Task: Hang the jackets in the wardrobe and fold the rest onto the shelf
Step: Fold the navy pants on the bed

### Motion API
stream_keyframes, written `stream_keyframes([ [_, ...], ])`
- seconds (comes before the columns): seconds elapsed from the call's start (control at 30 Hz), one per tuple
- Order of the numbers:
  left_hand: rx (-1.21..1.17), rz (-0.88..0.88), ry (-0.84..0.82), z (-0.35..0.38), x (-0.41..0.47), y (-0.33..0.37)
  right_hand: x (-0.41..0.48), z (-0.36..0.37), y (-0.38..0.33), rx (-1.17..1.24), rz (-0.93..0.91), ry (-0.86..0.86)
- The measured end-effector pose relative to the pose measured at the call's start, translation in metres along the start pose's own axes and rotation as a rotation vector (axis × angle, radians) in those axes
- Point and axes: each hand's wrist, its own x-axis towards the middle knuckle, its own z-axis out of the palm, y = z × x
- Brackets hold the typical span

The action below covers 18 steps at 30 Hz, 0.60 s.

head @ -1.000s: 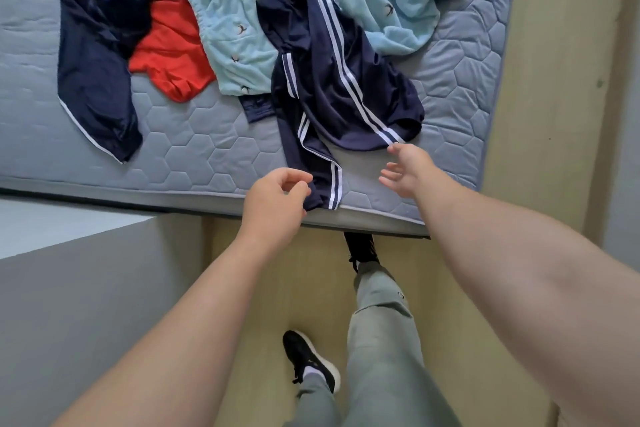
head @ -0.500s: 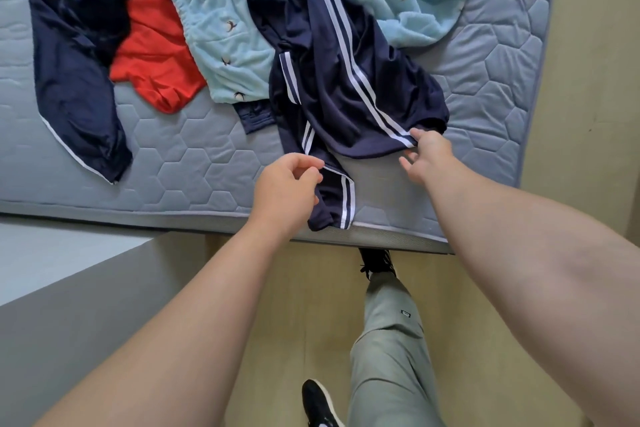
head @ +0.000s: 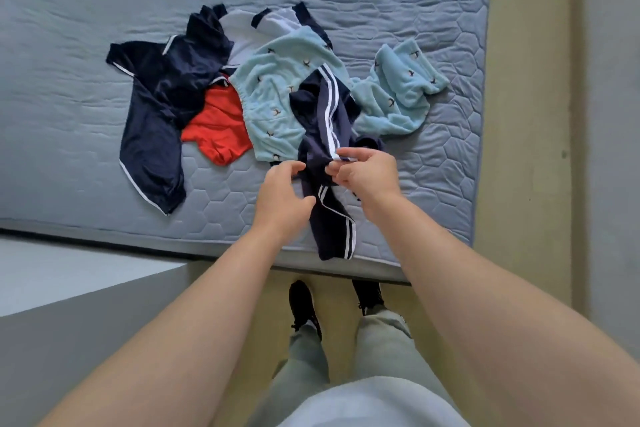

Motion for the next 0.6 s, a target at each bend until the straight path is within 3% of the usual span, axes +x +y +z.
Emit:
stream_keyframes([
  [0.23, -0.065, 0.169, 0.044, -0.063, -0.031, 0.01, -0.105, 0.056, -0.06, -0.339, -0.409, 0.007],
  [0.37, -0.164, 0.284, 0.108, -0.094, -0.038, 0.012, -0.146, 0.076, -0.087, -0.359, -0.445, 0.008],
  [0.5, -0.202, 0.376, -0.061, -0.126, -0.031, 0.02, -0.177, 0.094, -0.098, -0.451, -0.463, -0.006],
  [0.6, -0.21, 0.364, -0.111, -0.142, -0.025, 0.022, -0.192, 0.091, -0.1, -0.336, -0.486, 0.033],
])
